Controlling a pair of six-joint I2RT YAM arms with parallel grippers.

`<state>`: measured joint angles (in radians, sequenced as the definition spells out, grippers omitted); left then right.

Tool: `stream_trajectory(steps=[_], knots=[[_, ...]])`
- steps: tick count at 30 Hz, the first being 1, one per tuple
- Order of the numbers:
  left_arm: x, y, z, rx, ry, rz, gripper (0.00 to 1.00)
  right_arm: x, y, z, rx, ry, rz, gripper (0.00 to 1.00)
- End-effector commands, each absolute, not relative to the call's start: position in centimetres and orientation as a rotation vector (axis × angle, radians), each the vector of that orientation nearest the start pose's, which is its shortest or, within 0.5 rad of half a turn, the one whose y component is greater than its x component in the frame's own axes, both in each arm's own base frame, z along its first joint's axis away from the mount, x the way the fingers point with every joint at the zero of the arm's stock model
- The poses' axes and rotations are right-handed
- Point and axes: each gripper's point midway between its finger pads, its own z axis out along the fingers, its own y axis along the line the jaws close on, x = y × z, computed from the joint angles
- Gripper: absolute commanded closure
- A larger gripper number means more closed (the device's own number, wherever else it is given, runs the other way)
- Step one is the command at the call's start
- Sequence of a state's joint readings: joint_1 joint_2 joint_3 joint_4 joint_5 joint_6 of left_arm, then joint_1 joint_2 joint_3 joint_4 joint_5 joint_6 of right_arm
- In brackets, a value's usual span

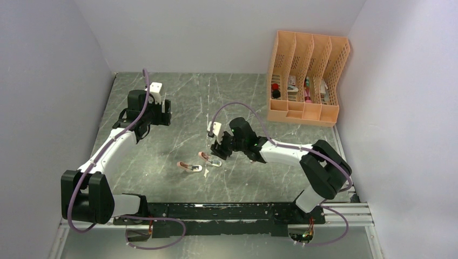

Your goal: Load the staples into the stapler

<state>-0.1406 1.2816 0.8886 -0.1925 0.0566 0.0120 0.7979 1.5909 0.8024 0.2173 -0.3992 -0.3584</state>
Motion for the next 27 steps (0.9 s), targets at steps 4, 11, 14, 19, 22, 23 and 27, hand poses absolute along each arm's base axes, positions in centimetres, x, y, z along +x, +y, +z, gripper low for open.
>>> stream_trajectory(steps=[4,11,14,19,22,23,27], knots=[[37.7,-6.8,15.9,0.227,2.145,-0.158,0.19,27.1,33.0,7.6,-1.327,1.728,0.584,0.45],[37.6,-6.8,15.9,0.226,2.145,-0.16,0.19,27.3,31.5,4.7,-1.333,1.855,0.499,0.45],[37.6,-6.8,15.9,0.226,2.145,-0.159,0.19,26.8,31.2,3.5,-1.349,1.889,0.506,0.45],[37.6,-6.8,16.0,0.228,2.143,-0.16,0.19,26.0,31.1,2.6,-1.384,1.902,0.54,0.45],[37.6,-6.8,15.9,0.227,2.145,-0.16,0.19,25.1,31.4,2.4,-1.428,1.891,0.592,0.45],[37.6,-6.9,15.9,0.227,2.144,-0.162,0.19,24.8,31.5,2.4,-1.433,1.887,0.607,0.45],[37.6,-6.9,15.9,0.228,2.145,-0.162,0.19,24.1,31.7,2.5,-1.449,1.874,0.655,0.46]])
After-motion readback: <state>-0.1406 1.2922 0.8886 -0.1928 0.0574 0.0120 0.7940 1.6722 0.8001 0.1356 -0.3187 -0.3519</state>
